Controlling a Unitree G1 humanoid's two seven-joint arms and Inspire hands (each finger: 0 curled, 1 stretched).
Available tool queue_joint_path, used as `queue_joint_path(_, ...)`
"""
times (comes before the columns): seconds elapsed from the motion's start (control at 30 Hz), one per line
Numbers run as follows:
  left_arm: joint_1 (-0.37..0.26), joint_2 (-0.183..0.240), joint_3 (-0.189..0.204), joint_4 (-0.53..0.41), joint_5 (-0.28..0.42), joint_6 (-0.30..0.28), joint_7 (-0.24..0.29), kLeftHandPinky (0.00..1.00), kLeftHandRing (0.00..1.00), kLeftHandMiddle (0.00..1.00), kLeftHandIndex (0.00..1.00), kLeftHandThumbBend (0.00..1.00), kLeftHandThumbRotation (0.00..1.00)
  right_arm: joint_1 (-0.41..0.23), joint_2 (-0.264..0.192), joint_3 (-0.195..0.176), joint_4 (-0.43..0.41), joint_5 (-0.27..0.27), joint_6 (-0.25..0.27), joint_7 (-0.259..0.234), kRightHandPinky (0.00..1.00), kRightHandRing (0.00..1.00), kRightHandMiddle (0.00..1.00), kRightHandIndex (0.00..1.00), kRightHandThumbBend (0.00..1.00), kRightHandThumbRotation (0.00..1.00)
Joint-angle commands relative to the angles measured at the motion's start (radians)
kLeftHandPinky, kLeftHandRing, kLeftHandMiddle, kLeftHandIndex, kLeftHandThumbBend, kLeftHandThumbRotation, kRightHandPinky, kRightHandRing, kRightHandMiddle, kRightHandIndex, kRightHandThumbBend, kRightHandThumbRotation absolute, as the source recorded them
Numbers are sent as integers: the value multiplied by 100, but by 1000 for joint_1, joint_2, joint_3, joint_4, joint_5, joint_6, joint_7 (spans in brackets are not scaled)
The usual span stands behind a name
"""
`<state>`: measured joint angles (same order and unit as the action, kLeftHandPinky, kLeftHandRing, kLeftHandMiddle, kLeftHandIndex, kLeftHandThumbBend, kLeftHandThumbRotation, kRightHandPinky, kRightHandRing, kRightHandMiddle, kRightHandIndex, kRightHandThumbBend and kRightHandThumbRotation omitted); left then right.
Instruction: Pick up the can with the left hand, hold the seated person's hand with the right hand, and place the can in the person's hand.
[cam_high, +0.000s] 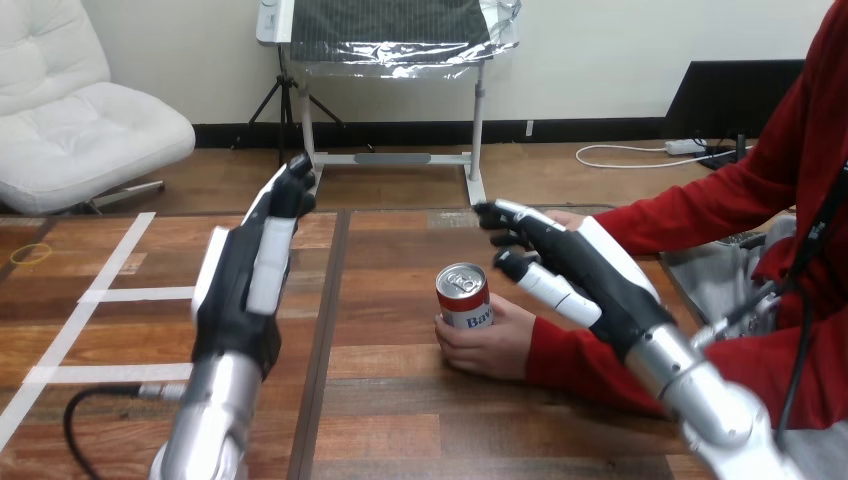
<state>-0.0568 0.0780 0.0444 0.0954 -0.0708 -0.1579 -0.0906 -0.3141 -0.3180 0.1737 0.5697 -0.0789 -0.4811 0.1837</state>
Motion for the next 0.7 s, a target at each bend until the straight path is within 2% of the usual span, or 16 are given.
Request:
queue_joint_path(0.0, 18, -3, -3, -106, -10, -69, -15, 95, 87, 88, 88, 76, 100, 23, 65, -42, -139, 80, -31, 8, 80, 88, 90, 91, 97, 100)
queue_joint_path(0.13, 67, -12, -6, -152, -8, -97, -13, 93, 85, 86, 87, 72, 100, 83, 109, -45, -216, 142, -36, 23, 83, 89, 90, 91, 98, 100)
queue_joint_path(0.3, 108, -23, -10, -192, -12, -110, -13, 92, 84, 84, 86, 72, 100, 128, 140, -45, -272, 178, -47, 35, 85, 89, 90, 92, 97, 100)
queue_joint_path(0.67, 212, -40, -32, -289, -22, -132, -26, 83, 80, 81, 83, 71, 100, 217, 185, -48, -389, 195, -47, 45, 90, 90, 90, 92, 99, 100)
